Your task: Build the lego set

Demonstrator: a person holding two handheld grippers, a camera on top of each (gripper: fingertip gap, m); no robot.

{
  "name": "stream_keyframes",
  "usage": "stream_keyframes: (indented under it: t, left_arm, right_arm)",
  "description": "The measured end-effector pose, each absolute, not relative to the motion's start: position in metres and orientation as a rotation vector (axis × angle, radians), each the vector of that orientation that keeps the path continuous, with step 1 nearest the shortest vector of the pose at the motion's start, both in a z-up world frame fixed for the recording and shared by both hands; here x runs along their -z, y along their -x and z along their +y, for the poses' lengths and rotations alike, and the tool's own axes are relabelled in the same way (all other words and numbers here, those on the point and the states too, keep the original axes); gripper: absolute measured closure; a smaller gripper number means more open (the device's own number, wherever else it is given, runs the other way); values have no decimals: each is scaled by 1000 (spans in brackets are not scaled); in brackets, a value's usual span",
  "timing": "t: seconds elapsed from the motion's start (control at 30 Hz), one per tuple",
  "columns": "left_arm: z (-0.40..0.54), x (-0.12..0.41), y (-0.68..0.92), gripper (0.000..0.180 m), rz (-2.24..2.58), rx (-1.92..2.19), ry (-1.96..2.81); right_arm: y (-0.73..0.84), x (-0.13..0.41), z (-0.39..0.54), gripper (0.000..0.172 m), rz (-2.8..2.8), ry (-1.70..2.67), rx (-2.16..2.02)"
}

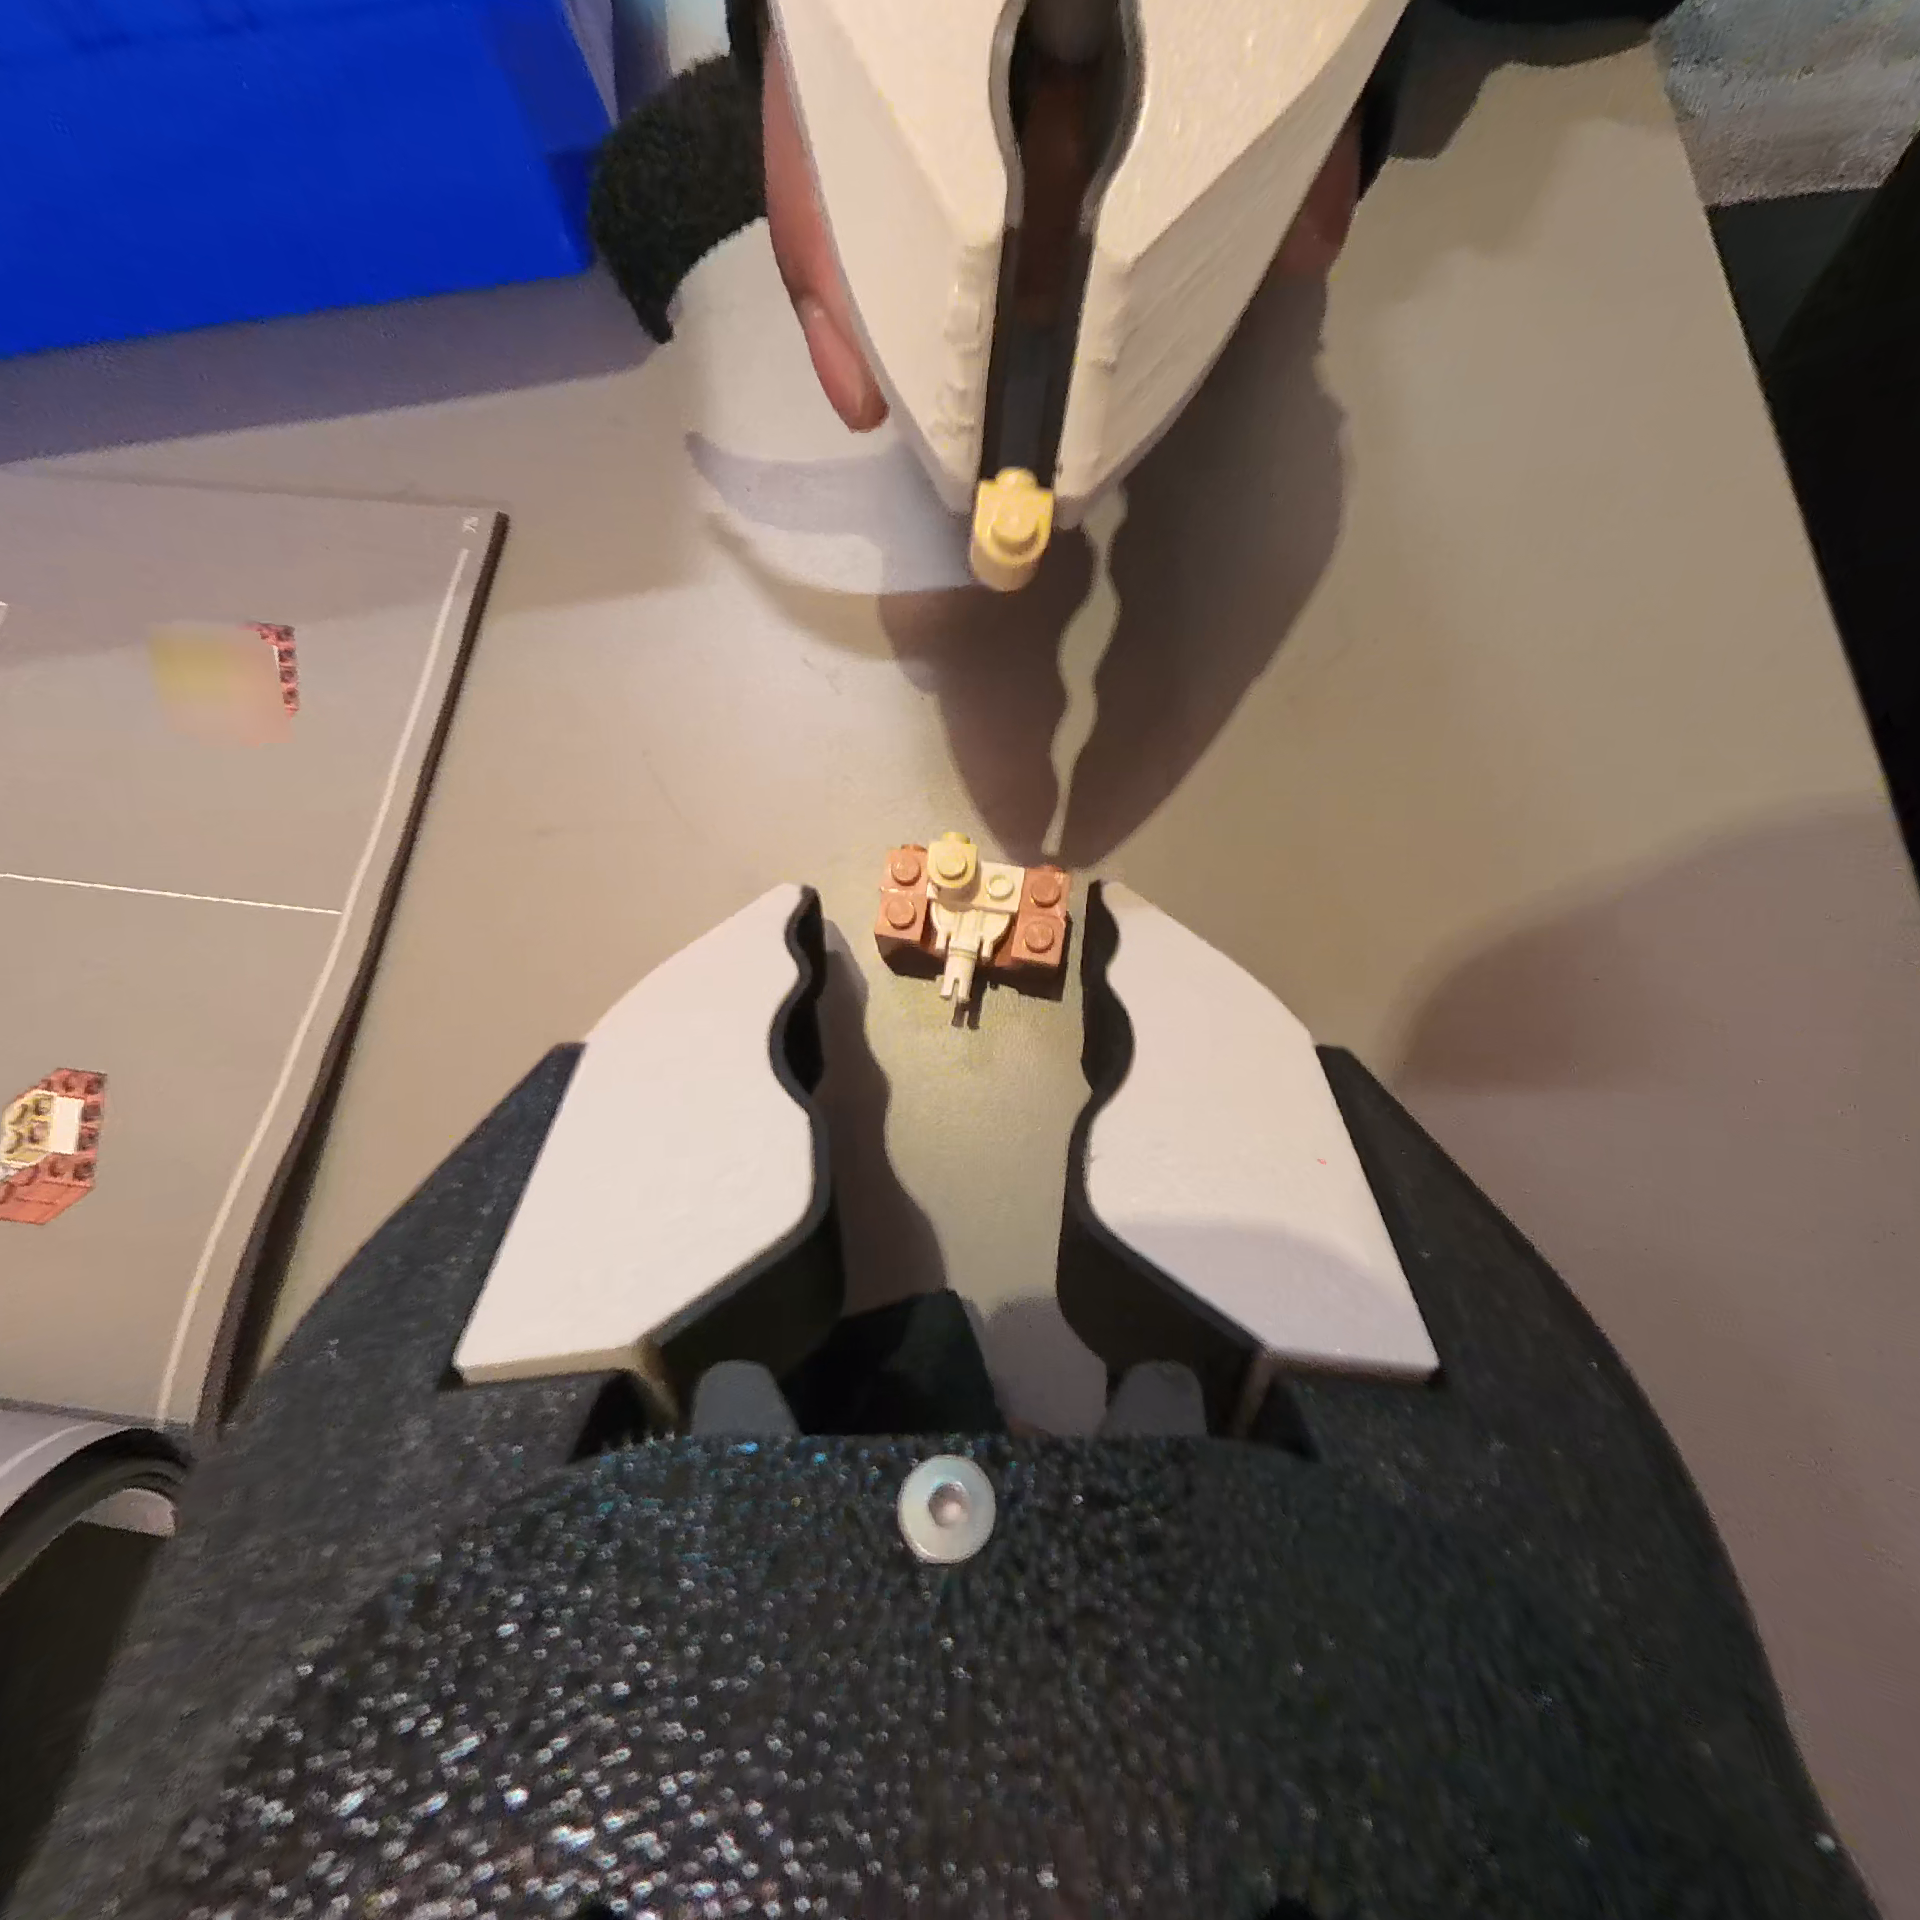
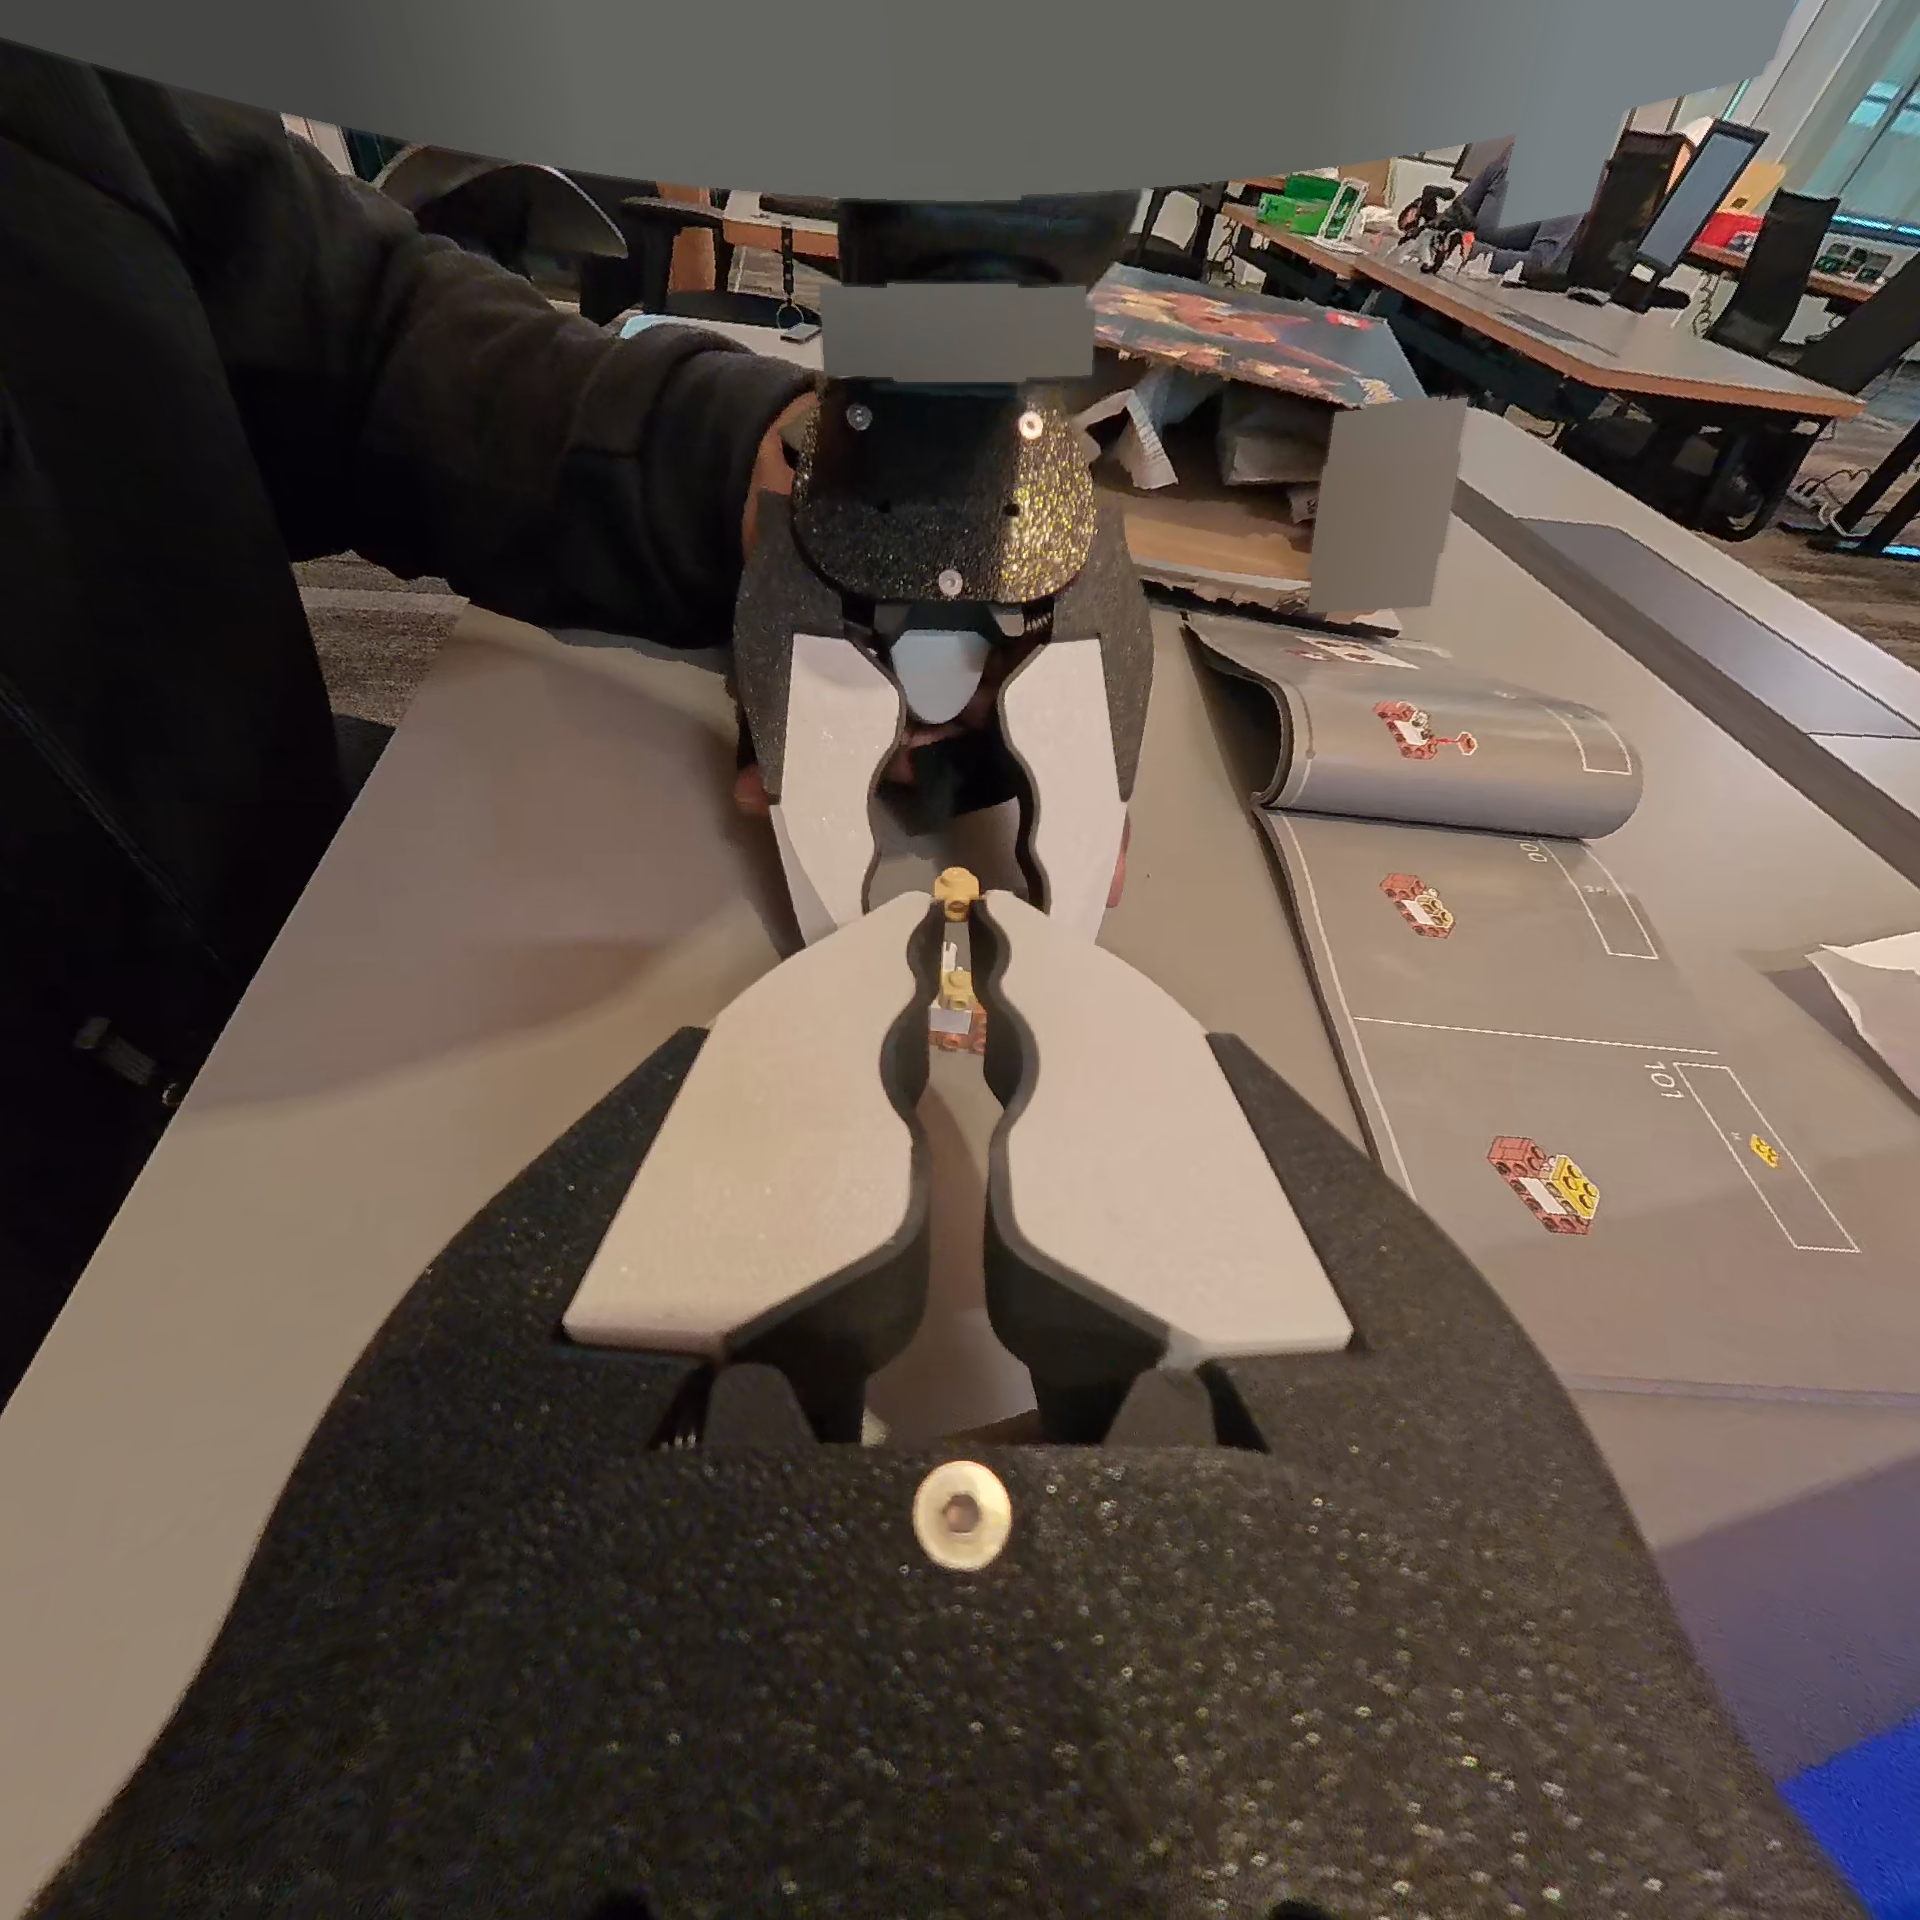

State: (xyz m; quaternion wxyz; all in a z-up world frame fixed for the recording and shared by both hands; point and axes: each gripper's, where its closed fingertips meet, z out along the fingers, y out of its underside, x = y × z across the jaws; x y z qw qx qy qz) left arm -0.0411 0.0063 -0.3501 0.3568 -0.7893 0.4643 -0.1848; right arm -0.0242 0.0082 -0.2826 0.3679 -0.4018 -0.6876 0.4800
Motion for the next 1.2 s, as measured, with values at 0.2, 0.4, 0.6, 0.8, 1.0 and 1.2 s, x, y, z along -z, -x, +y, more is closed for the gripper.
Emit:
stream_keyframes:
  t: [0.2, 0.4, 0.6, 0.8, 1.0, 1.2]
  left_arm:
    - [2, 354, 39, 146, 1240, 496, 2041]
    - [6, 351, 39, 147, 1215, 465, 2026]
    - [16, 333, 41, 147, 1112, 445, 1970]
    - [26, 310, 44, 147, 1017, 378, 1867]
    - [27, 302, 41, 147, 996, 384, 1831]
    - [25, 301, 39, 147, 995, 389, 1832]
  right_arm:
    - [24, 285, 7, 168, -1778, 1046, -1233]
    - [27, 285, 6, 168, -1759, 1114, -1258]
    - [29, 282, 6, 168, -1722, 1131, -1273]
    - [28, 250, 14, 168, -1526, 1055, -1312]
    - [26, 243, 23, 168, -1458, 1073, -1319]
    - [32, 264, 18, 168, -1553, 1136, -1287]
